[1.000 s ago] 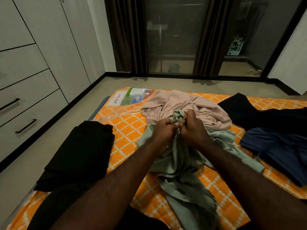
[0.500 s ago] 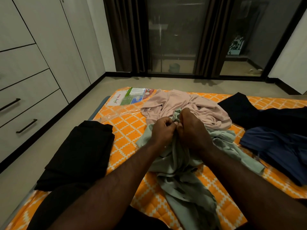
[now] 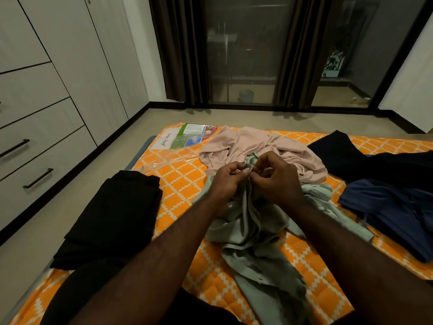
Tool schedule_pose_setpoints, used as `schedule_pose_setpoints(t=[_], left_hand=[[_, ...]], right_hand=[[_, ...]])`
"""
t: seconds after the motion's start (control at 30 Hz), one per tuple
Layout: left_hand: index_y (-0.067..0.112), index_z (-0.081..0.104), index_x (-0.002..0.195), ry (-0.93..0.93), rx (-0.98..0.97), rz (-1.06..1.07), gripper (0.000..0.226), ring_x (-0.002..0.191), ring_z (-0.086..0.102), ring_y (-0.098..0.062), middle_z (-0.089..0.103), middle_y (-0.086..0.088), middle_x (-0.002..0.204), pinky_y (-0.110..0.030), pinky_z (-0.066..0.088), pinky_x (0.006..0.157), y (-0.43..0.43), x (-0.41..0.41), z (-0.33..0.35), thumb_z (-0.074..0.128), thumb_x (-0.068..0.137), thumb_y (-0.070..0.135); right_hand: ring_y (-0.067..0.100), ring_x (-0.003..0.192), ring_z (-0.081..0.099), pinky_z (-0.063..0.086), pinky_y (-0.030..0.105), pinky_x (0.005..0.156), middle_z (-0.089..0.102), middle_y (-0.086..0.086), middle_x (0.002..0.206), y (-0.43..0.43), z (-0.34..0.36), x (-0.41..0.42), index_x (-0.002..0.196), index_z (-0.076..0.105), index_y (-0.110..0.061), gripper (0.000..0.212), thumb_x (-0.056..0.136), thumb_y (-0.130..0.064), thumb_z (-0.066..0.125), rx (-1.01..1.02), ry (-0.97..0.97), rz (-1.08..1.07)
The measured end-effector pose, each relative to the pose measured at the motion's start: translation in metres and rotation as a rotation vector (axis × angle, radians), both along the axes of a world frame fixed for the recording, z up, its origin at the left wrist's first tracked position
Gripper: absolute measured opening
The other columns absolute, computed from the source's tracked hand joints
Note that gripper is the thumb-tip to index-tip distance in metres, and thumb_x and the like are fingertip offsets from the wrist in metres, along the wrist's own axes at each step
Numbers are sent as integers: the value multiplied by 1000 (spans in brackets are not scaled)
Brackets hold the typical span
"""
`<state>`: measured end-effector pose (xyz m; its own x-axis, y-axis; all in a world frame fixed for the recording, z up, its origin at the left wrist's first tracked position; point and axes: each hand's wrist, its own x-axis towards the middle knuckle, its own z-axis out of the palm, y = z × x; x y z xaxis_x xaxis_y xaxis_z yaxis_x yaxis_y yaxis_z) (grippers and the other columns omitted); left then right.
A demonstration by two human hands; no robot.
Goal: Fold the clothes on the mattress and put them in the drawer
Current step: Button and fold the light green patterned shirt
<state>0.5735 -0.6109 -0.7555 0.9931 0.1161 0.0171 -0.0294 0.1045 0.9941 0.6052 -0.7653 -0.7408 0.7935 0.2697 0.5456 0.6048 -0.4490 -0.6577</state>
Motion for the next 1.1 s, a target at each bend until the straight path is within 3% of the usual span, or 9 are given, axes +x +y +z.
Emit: schedule_pose_setpoints(t=[0.23, 0.37, 0.5, 0.6, 0.67, 0.73, 0.83, 0.97, 1.1], left_hand=[[14, 67, 94, -16, 62, -101, 11, 65, 64, -8, 68, 3, 74, -22, 49, 55, 3, -4, 7, 59, 100, 11], [13, 66, 96, -8, 86, -113, 8, 64, 64, -11, 67, -5, 78, -23, 50, 54, 4, -4, 10, 59, 101, 12], [16, 68, 99, 2, 140, -122, 8, 69, 65, -10, 69, -4, 83, -22, 48, 55, 7, -2, 12, 60, 101, 18], [19, 65, 108, -6, 214, -91, 9, 74, 65, -8, 71, -3, 93, -22, 48, 58, 4, 0, 9, 61, 100, 19], [21, 62, 116, -70, 385, -37, 19, 86, 68, -11, 72, -1, 102, -27, 54, 70, 1, 2, 8, 59, 99, 14], [18, 58, 123, -189, 688, -20, 28, 102, 66, -15, 70, -2, 115, -32, 54, 85, 3, 5, 7, 57, 95, 15], [20, 55, 122, -307, 972, -11, 39, 101, 63, -18, 67, -2, 114, -35, 53, 81, 7, 3, 0, 54, 85, 31], [20, 62, 108, -345, 1128, 186, 26, 90, 58, -24, 67, -3, 98, -42, 49, 74, 15, 9, -14, 60, 83, 27], [16, 70, 91, -351, 1117, 238, 16, 80, 58, -24, 69, -4, 83, -43, 47, 73, 22, 15, -15, 59, 82, 24]], right_hand=[[11, 61, 63, 51, 26, 52, 64, -3, 74, -3, 3, 4, 90, 55, -16, 29, 78, -14, 81, -41, 19, 103], [8, 61, 62, 46, 15, 52, 64, -5, 74, -6, 3, 4, 90, 55, -16, 31, 77, -7, 81, -33, 5, 164], [11, 62, 63, 54, 30, 55, 64, -4, 73, -5, 1, 5, 88, 56, -15, 28, 78, -13, 81, -23, -32, 106], [19, 58, 57, 51, 42, 54, 56, -2, 66, -2, -1, 5, 81, 51, -16, 28, 77, -15, 79, -76, -66, 39], [19, 56, 51, 47, 40, 53, 51, -4, 63, 0, -1, 3, 76, 48, -17, 31, 76, -14, 79, -95, -102, 0], [17, 56, 49, 45, 36, 52, 49, -4, 63, -1, 1, 4, 76, 49, -16, 32, 75, -10, 80, -84, -106, -1], [17, 57, 50, 47, 39, 53, 50, -4, 64, -3, 4, 5, 78, 50, -15, 28, 74, -7, 77, -82, -110, 0], [16, 60, 53, 49, 37, 54, 53, -4, 69, -3, 8, 2, 84, 51, -15, 30, 73, -5, 76, -63, -118, 7], [11, 60, 55, 49, 26, 53, 54, -7, 75, -4, 9, 1, 90, 54, -17, 30, 75, -5, 76, -63, -125, 28]])
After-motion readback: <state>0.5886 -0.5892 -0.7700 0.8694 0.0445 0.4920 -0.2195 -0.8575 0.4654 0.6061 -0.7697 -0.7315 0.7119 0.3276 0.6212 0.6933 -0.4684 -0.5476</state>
